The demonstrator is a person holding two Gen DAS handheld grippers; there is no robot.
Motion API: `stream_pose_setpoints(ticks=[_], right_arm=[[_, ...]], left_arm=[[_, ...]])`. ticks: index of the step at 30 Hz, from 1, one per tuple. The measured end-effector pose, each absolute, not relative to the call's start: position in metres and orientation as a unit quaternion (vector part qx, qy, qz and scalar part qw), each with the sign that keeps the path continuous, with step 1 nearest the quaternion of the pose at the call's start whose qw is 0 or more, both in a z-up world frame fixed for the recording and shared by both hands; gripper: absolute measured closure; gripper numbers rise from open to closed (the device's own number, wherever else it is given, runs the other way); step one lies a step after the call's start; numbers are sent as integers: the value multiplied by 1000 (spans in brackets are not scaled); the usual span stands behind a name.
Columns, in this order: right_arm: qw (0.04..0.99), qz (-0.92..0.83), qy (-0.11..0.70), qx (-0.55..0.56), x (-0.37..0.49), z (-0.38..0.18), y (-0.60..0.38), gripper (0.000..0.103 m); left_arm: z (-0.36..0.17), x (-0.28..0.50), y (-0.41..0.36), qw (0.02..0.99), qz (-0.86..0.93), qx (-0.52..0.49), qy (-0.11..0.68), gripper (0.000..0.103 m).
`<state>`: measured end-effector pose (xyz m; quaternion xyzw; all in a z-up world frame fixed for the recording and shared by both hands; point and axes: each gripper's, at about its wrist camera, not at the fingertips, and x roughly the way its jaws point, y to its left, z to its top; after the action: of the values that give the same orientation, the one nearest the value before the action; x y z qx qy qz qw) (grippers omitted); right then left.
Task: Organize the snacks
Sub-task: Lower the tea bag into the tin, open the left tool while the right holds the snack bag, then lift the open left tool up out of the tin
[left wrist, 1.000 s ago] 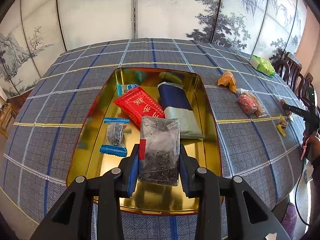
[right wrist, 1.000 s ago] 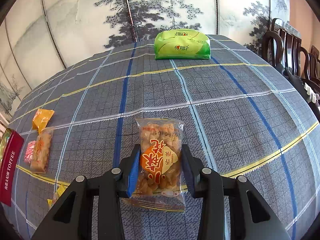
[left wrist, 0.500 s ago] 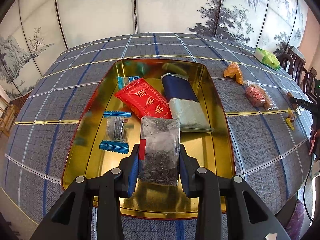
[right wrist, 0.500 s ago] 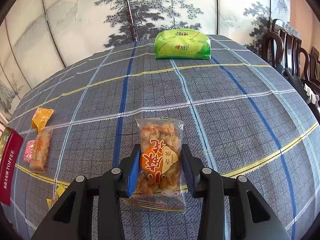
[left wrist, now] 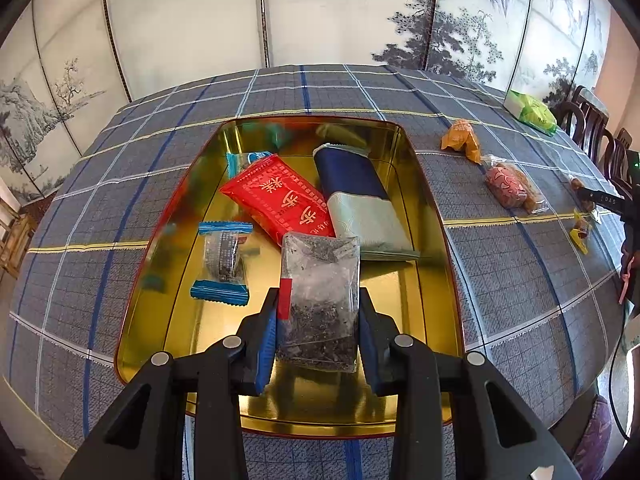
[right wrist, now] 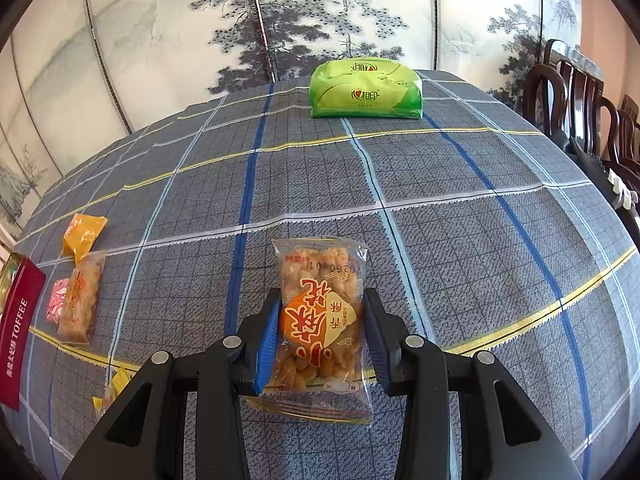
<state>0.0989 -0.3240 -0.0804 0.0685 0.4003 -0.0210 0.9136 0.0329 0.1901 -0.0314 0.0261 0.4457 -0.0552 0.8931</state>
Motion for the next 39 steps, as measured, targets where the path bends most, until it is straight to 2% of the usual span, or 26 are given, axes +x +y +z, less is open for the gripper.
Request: stream_pose_setpoints(ticks=[17, 39], right_arm=[[914, -22, 401, 67, 99, -80, -323, 62], [913, -23, 401, 64, 99, -80, -320, 61]], left_arm=[[-33, 29, 173, 891, -73, 45, 446, 71], [-16, 12, 158, 916, -33, 80, 392, 69]])
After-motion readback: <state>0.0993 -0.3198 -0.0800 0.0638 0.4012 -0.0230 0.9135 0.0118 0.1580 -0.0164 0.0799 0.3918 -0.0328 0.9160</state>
